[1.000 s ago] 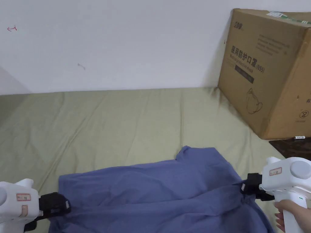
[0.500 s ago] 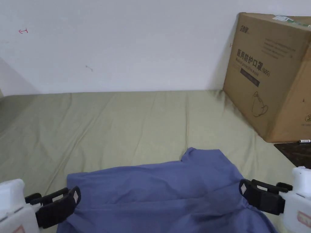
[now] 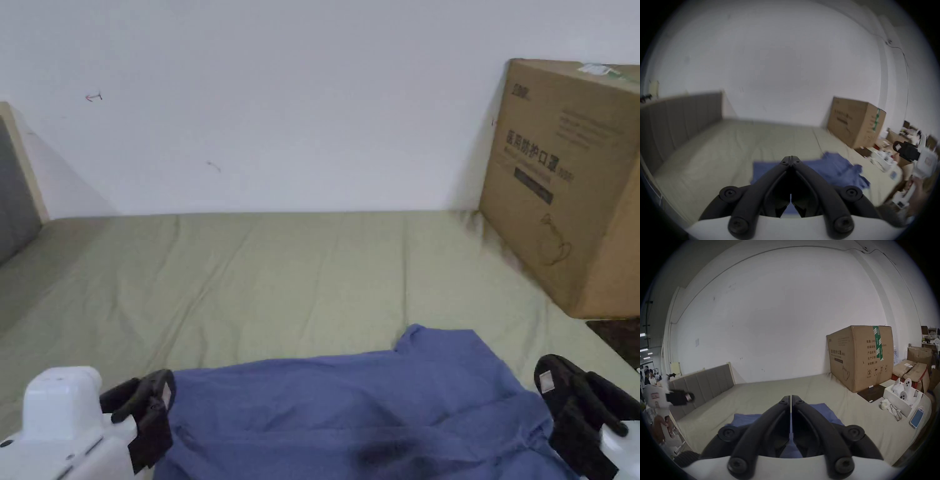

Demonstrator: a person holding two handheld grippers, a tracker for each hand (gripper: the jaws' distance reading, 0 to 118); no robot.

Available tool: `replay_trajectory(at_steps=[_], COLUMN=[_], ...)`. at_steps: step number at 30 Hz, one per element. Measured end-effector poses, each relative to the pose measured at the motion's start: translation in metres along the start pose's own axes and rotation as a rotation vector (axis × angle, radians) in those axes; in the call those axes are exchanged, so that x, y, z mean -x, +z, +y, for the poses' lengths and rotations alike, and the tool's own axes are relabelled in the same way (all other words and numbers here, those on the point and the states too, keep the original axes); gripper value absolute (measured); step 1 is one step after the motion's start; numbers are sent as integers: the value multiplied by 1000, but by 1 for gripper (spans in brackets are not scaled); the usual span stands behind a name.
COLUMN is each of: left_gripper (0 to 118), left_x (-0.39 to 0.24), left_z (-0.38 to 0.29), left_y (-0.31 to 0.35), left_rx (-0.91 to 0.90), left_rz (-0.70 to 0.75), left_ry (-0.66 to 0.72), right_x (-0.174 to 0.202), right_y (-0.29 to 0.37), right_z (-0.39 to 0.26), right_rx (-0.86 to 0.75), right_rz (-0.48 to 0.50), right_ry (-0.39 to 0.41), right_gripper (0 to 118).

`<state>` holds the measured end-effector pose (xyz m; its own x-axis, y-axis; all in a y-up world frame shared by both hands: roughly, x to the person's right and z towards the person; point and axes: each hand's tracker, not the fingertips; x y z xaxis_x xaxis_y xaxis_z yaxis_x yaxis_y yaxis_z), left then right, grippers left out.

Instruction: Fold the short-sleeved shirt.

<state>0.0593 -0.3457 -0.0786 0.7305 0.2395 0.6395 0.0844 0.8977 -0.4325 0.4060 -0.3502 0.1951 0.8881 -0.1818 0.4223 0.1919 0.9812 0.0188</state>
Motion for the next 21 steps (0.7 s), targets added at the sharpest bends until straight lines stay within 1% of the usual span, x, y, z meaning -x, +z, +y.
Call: replay_trajectory(at_steps=[1,3,4,5,6,7,8,9,11,13,16,17,18,19,20,21], left_gripper=[0,0,0,1,15,63,102,116,113,113,115,118,118,118,112,101], left_x=[12,35,50,65,75,83,91,96,104,105,101,98,100,101,97,95], left_z=[6,6,-3,-8,-25,-35,-47,-58,-74,-90,-110,-118,-129,-135,-132,-126], left_y=[-16,-53,-69,-87,-92,-99,-111,-119,-133,-153,-181,-192,-204,-210,-203,-199], left_rx=[162,495,612,678,688,690,728,756,731,757,792,808,852,852,783,750], left_rz=[13,131,141,136,160,182,209,219,234,267,267,271,304,298,310,286], left_ry=[47,98,126,167,188,212,225,226,202,168,130,100,43,24,4,1], right_x=[-2,-11,-17,-20,-21,-22,-23,-23,-24,-26,-27,-27,-27,-29,-30,-32], right_y=[-1,-10,-14,-18,-21,-22,-24,-25,-28,-32,-40,-42,-44,-46,-46,-48], right_z=[2,4,1,-2,-5,-8,-11,-13,-17,-23,-27,-28,-29,-30,-31,-31], right_rx=[2,74,115,149,171,190,200,214,242,272,314,319,322,323,322,321], right_rz=[6,69,93,98,92,90,80,79,83,88,85,80,76,73,68,58], right_ry=[-5,-51,-72,-82,-80,-76,-66,-63,-64,-66,-47,-40,-36,-36,-39,-43], right_gripper=[2,2,2,2,2,2,2,2,2,2,2,2,2,2,2,2])
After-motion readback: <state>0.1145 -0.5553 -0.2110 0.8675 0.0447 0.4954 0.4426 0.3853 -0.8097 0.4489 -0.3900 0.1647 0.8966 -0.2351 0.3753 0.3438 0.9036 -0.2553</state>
